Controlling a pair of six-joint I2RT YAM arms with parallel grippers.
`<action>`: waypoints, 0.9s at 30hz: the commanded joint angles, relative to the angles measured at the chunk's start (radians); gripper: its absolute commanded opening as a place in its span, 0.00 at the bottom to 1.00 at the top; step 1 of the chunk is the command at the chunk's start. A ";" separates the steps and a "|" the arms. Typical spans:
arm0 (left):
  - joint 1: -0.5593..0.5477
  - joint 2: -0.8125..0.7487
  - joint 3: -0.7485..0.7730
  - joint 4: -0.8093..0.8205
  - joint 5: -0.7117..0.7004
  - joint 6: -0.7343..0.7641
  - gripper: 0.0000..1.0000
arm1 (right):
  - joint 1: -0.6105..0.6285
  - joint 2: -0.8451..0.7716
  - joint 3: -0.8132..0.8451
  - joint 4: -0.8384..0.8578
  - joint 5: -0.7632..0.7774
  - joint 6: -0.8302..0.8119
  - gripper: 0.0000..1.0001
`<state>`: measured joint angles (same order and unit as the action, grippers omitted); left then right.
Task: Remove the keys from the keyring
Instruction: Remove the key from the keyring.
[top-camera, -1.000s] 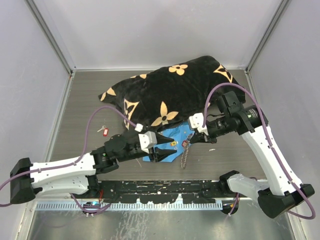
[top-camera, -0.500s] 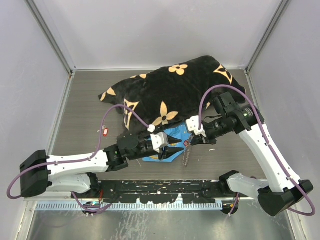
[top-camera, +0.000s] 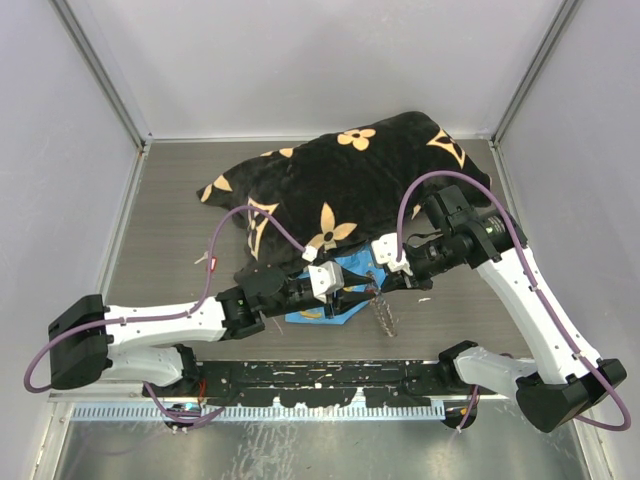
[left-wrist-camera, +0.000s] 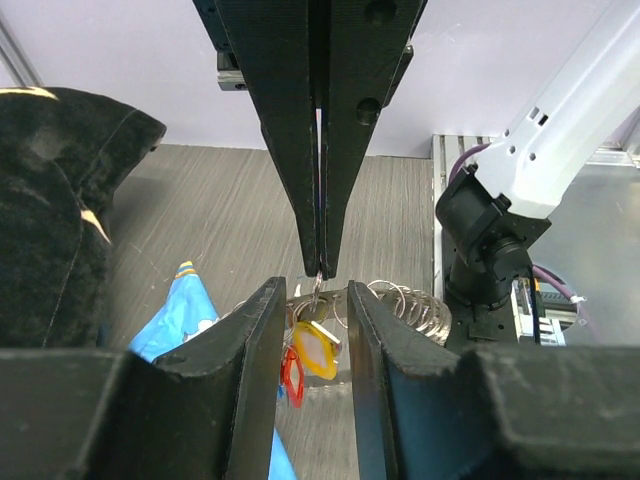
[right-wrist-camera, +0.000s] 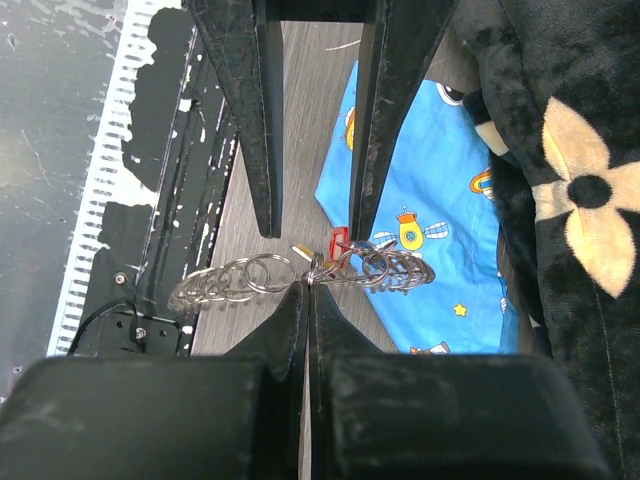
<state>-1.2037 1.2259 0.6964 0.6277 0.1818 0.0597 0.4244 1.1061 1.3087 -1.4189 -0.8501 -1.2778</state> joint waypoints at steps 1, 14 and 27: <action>0.000 0.004 0.043 0.077 0.018 -0.016 0.32 | 0.005 -0.021 0.007 0.019 -0.051 -0.008 0.01; 0.000 0.029 0.052 0.075 0.024 -0.024 0.29 | 0.006 -0.023 0.007 0.018 -0.067 -0.008 0.01; 0.000 0.037 0.059 0.063 0.013 -0.020 0.26 | 0.006 -0.022 0.011 0.015 -0.081 -0.011 0.01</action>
<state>-1.2037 1.2678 0.7048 0.6380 0.1913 0.0410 0.4244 1.1061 1.3087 -1.4189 -0.8768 -1.2804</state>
